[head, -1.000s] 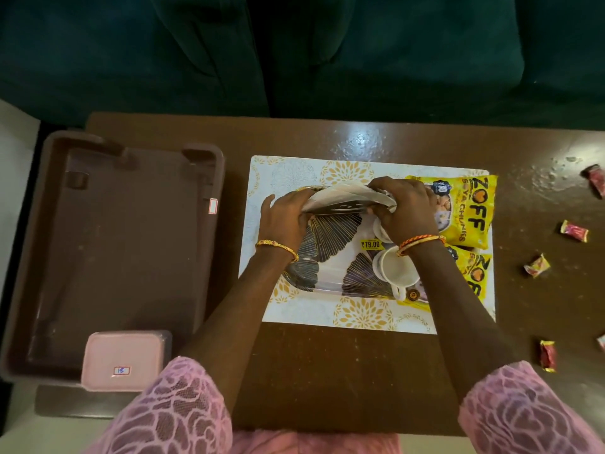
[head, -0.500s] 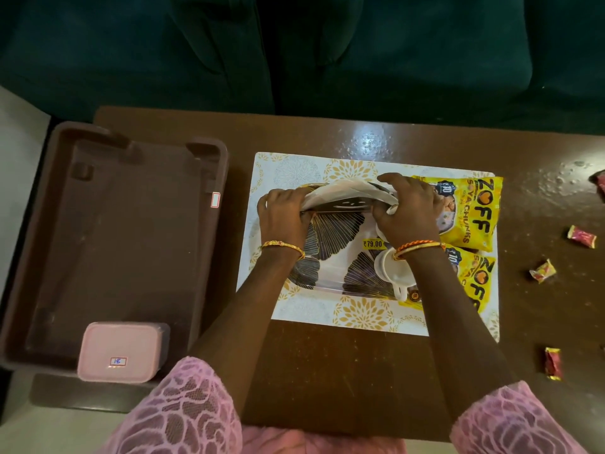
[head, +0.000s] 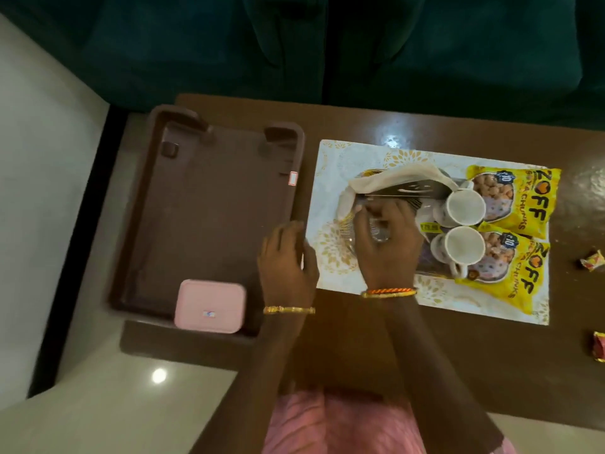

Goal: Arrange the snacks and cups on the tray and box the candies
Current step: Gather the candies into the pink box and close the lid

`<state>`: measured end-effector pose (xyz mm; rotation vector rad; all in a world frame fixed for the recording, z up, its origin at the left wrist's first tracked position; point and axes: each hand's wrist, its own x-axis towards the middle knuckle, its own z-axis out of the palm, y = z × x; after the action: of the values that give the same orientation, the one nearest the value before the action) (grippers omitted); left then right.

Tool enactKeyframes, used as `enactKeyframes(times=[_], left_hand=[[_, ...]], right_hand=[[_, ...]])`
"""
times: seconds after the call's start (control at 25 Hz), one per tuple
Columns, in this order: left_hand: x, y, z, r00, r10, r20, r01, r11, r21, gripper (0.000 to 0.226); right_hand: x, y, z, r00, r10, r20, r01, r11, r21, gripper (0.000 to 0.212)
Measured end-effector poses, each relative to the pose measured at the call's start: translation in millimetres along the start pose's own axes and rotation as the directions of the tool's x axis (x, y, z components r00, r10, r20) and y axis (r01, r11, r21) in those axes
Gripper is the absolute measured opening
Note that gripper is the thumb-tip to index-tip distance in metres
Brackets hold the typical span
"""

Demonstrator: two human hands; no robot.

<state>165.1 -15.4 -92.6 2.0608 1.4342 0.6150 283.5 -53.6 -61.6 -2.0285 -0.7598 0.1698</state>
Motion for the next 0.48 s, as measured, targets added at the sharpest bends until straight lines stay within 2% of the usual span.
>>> enactKeyframes(times=[0.12,0.24,0.36,0.48], left_hand=[[-30.0,-44.3,-58.4,0.982,-0.09,-0.165,0.108,0.989,0.105,0.026],[-44.0,-93.8,-93.6,0.942,-0.231,-0.242,0.278,0.943,0.183,0.025],[-46.0,-124.0,-102.4,0.894,-0.414,-0.17,0.433,0.896,0.093,0.02],[-42.1,-144.7,-101.6,0.844,-0.534,-0.058,0.536,0.844,0.029,0.026]], right_hand=[[-48.4,-33.3,36.5,0.962,-0.023,0.273,0.004,0.997,0.071,0.007],[-93.4,-45.8,77.2,0.803,0.011,0.596,-0.004,1.0,-0.012,0.016],[-124.9,-44.4,107.2,0.686,0.096,0.721,0.034,0.986,-0.163,0.029],[-134.6,-41.4,122.5,0.621,0.175,0.764,0.019,0.971,-0.238,0.029]])
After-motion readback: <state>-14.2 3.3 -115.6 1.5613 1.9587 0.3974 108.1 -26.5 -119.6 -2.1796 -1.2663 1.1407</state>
